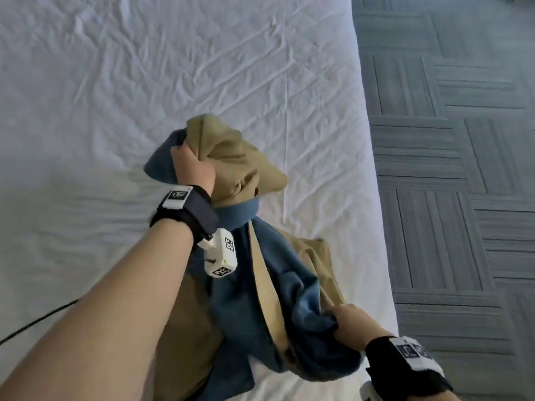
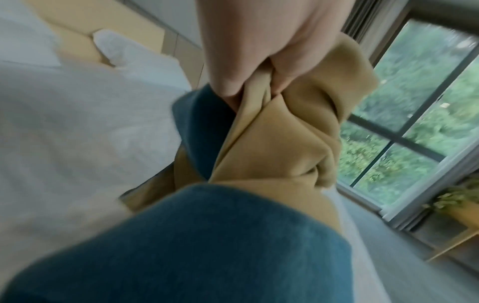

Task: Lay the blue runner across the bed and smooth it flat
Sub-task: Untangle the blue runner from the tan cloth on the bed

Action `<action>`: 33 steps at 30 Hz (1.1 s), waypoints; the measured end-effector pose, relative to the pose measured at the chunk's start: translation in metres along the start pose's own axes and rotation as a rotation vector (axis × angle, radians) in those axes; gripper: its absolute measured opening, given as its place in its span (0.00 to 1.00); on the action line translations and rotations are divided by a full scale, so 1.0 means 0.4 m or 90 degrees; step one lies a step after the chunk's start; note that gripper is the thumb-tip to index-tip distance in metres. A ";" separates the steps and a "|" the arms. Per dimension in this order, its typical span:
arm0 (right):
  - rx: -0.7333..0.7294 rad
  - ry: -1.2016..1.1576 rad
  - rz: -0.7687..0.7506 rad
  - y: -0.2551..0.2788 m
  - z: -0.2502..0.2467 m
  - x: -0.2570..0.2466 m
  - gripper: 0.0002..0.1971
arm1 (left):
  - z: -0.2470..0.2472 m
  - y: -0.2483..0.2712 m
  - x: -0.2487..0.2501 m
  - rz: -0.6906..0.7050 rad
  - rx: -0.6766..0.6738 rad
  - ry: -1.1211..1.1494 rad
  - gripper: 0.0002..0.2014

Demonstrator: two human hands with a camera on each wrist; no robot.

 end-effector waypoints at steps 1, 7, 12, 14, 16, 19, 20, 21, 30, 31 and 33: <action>-0.045 -0.002 -0.021 0.016 0.038 -0.030 0.18 | 0.015 -0.027 0.067 0.035 -0.017 0.051 0.22; -0.056 -0.054 0.005 0.033 0.072 -0.129 0.36 | 0.096 0.028 0.077 0.110 -0.204 -0.016 0.38; 0.240 -0.150 -0.034 -0.044 -0.071 -0.186 0.28 | 0.081 0.227 -0.274 -0.036 -0.328 -0.202 0.45; 0.238 -0.171 -0.074 -0.061 -0.073 -0.231 0.32 | 0.056 0.321 -0.405 -0.151 -0.389 -0.231 0.52; 0.179 -0.170 -0.088 -0.062 -0.031 -0.277 0.48 | 0.029 0.414 -0.494 -0.234 -0.442 -0.249 0.61; 0.068 -0.077 -0.084 -0.043 0.067 -0.324 0.64 | 0.018 0.500 -0.562 -0.259 -0.510 -0.301 0.59; 0.052 -0.046 -0.079 -0.038 0.089 -0.329 0.65 | 0.023 0.505 -0.570 -0.237 -0.525 -0.325 0.50; 0.053 -0.028 -0.071 -0.036 0.097 -0.329 0.65 | 0.032 0.496 -0.567 -0.203 -0.527 -0.342 0.40; 0.307 -0.193 -0.029 -0.051 -0.138 -0.301 0.60 | 0.109 0.156 -0.220 -0.238 -0.162 0.207 0.24; 0.344 -0.201 -0.029 -0.053 -0.169 -0.297 0.60 | 0.111 0.117 -0.169 -0.245 -0.138 0.281 0.26; 0.407 -0.212 -0.013 -0.061 -0.221 -0.282 0.57 | 0.129 0.066 -0.076 -0.244 -0.189 0.420 0.35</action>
Point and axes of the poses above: each hand's wrist, its own y-axis away from the middle knuckle, its own z-axis out of the palm, x = y × z, the point moved 8 cm from there along -y, towards the middle knuckle, and after that the axes turned 14 degrees about x, right-handed, at the moved point
